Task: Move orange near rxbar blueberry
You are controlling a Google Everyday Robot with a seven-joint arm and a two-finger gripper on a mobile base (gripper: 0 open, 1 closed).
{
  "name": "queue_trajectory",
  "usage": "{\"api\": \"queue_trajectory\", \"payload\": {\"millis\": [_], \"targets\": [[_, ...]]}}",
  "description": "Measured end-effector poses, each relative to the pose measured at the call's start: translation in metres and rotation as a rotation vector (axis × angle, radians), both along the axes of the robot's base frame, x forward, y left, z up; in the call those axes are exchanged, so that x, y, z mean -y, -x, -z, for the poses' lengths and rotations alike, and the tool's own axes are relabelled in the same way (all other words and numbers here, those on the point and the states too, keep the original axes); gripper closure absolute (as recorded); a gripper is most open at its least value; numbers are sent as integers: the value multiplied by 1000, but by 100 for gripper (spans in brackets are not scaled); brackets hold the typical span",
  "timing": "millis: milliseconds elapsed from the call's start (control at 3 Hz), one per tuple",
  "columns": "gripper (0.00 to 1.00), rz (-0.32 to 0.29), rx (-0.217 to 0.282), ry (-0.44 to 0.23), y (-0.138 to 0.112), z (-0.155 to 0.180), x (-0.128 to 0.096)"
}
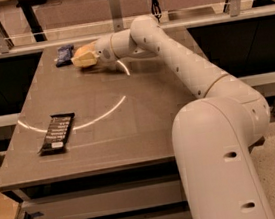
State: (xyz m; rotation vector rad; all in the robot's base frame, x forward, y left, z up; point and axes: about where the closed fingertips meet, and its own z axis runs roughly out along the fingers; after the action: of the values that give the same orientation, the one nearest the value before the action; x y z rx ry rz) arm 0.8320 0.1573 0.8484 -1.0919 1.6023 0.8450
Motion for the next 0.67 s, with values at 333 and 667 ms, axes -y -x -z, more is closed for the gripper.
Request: {"api": "queue_trajectory", "payload": {"millis": [333,667], "targets": [[59,0,0,0,0,-1,0],[36,0,0,0,0,-1,0]]}}
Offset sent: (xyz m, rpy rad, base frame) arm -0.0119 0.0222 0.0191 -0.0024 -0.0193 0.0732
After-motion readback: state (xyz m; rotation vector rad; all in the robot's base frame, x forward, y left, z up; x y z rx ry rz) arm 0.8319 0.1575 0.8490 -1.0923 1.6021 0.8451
